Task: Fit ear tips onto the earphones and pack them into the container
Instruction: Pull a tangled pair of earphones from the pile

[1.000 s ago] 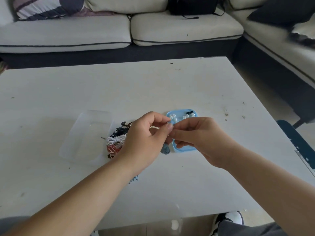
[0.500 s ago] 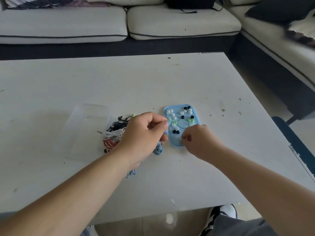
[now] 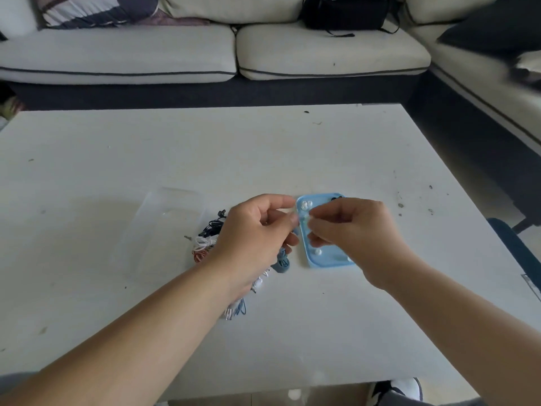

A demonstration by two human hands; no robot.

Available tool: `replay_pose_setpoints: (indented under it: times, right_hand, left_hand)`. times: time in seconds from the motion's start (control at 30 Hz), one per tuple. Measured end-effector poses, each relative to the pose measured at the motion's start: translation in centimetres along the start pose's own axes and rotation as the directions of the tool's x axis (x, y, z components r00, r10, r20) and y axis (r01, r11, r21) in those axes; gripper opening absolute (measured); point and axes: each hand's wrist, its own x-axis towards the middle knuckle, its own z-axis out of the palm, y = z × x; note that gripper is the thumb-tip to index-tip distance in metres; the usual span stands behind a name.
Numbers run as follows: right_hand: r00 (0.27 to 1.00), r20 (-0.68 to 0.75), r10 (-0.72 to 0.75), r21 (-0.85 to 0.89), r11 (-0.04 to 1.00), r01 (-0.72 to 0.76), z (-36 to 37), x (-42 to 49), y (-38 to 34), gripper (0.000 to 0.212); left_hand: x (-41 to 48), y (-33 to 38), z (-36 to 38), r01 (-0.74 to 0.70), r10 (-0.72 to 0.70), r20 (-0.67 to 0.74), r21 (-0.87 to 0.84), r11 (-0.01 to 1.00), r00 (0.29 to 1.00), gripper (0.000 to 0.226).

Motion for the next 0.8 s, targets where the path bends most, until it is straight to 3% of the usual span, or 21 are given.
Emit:
replay_pose_setpoints:
  times: [0.1, 0.47, 0.8]
  right_hand:
    - [0.999, 0.028, 0.030, 0.172, 0.984, -0.035, 0.4, -0.1, -1.4, 0.012]
    - [0.976, 0.206, 0.062, 0.416, 0.898, -0.145, 1.1, 0.7, -2.0, 0.013]
    - [0.958, 0.285, 0.023, 0.447, 0.881, -0.154, 1.2, 0.6, -1.7, 0.015]
  left_hand:
    - [0.3, 0.5, -0.5, -0.013, 0.013, -0.025, -0.034, 0.999, 1.000, 0.012]
    - [0.7, 1.0, -1.4, -0.058, 0.052, -0.041, -0.153, 0.986, 0.998, 0.011]
    - [0.6, 1.1, -1.3, -0.123, 0.119, -0.053, -0.080, 0.989, 0.991, 0.014]
